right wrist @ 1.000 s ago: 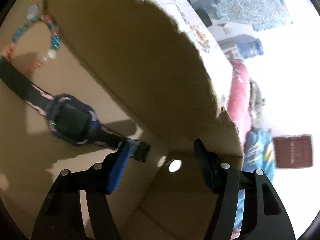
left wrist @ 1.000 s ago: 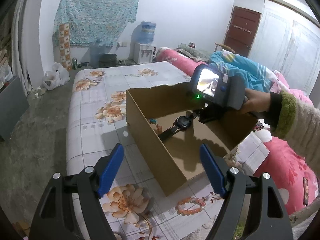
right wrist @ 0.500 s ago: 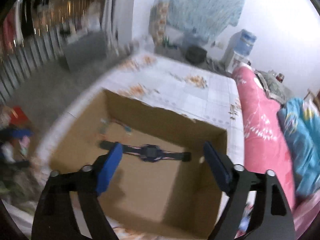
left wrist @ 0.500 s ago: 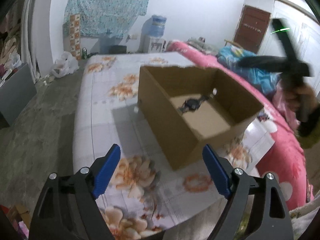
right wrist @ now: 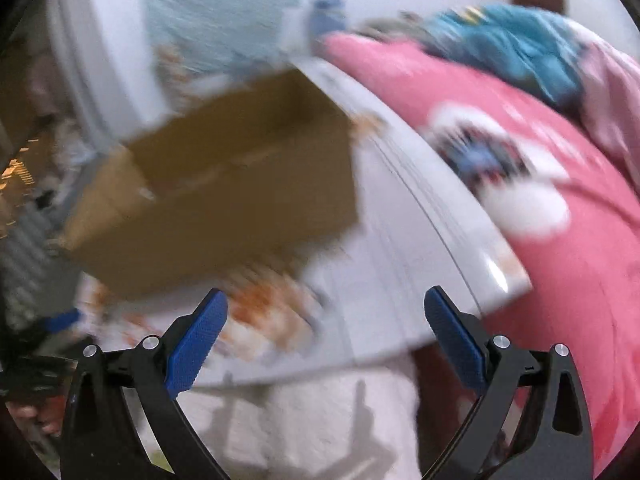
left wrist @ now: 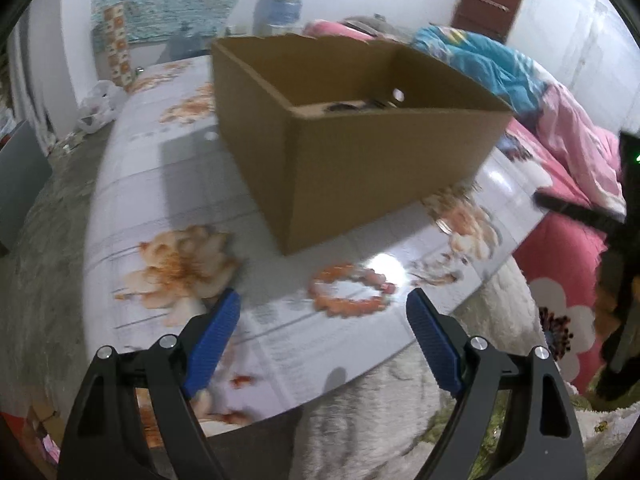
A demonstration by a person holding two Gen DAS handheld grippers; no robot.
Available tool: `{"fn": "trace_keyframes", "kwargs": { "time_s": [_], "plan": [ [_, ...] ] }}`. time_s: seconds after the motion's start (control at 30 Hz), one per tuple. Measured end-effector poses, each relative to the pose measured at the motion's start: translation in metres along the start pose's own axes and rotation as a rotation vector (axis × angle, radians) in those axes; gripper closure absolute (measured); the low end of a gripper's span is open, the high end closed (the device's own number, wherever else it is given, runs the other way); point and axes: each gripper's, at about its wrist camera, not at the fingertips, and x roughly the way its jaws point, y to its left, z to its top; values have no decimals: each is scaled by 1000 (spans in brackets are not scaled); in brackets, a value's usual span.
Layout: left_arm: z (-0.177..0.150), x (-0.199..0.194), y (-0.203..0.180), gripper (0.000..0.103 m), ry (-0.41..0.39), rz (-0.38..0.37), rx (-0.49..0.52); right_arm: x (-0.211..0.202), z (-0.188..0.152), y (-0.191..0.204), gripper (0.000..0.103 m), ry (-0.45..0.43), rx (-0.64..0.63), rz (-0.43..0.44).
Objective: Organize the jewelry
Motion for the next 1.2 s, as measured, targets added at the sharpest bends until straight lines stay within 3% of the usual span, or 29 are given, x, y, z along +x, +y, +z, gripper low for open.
{"fn": "trace_keyframes", "kwargs": {
  "time_s": [0.17,0.33,0.57,0.77,1.2],
  "plan": [
    [10,17,-29,20,13,-11,66,4,-10,-11,8,10,46,-42],
    [26,23,-42,20,-8,-23,65,13,-11,-13,8,10,36,-51],
    [34,37,-52,19,16,-30,87,31,-15,-7,8,16,-21,-84],
    [34,55,-57,19,58,11,97,39,-22,2,8,13,-126,-171],
    [39,74,-67,19,102,49,122,45,-22,-8,8,1,-123,-120]
  ]
}}
